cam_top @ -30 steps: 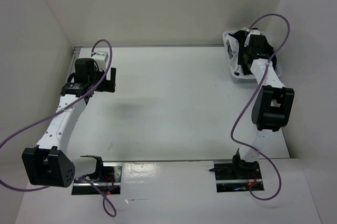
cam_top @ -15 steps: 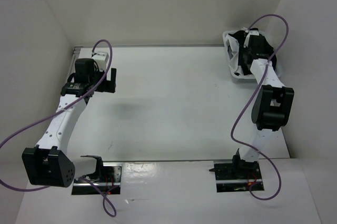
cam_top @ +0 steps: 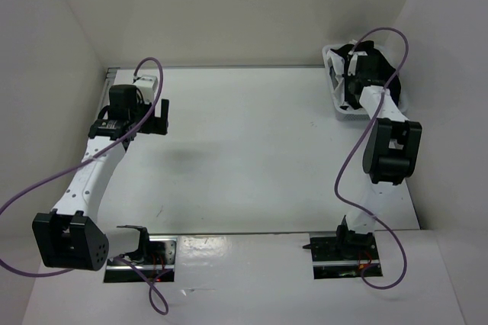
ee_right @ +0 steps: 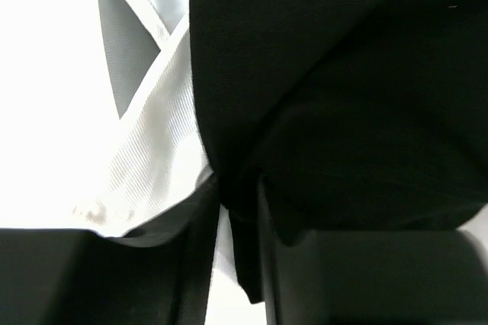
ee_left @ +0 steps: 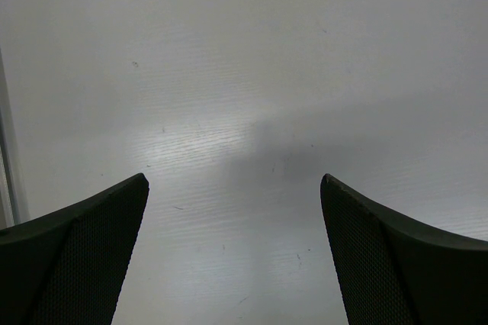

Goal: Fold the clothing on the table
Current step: Grab the skirt from the pile

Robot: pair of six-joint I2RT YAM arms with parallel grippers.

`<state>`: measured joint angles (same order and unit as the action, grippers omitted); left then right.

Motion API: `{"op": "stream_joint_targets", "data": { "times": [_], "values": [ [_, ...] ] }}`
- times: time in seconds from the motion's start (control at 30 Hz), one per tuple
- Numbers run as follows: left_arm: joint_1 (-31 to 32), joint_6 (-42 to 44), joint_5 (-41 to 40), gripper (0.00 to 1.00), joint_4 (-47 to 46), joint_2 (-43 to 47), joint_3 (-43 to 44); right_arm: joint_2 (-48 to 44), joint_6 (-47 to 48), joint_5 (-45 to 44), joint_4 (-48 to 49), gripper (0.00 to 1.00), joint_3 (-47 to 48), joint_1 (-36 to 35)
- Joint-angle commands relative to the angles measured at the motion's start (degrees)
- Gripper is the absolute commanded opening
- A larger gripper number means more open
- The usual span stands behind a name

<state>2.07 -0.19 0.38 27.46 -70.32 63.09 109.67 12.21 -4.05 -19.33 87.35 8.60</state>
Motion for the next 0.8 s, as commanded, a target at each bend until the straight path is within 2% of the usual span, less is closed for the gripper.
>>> {"op": "stream_joint_targets", "data": {
  "times": [0.0, 0.07, 0.1, 0.27, 0.6, 0.77],
  "values": [
    [0.1, 0.4, 1.3, 0.99, -0.6, -0.6, 0.0, 1.0, 1.4, 0.5, -2.2, 0.26, 2.0, -0.2],
    [0.1, 0.4, 1.3, 0.99, 0.0, -0.6, 0.0, 1.0, 1.4, 0.5, -2.7, 0.15, 2.0, -0.7],
    [0.1, 0.4, 1.3, 0.99, 0.0, -0.6, 0.0, 1.0, 1.4, -0.2, -2.7, 0.0, 2.0, -0.7],
    [0.1, 0.4, 1.3, 0.99, 0.0, -0.6, 0.0, -1.6, 1.4, -1.4, -2.7, 0.0, 2.0, -0.7],
    [0.1, 0.4, 1.3, 0.99, 0.0, -0.6, 0.0, -21.3, 0.3, -2.8, -0.4, 0.0, 3.9, -0.7],
    [0.1, 1.0, 1.8, 0.99, 0.0, 0.5, -0.5, -26.0, -0.3, -0.5, -1.5, 0.0, 5.1, -0.7]
  ]
}}
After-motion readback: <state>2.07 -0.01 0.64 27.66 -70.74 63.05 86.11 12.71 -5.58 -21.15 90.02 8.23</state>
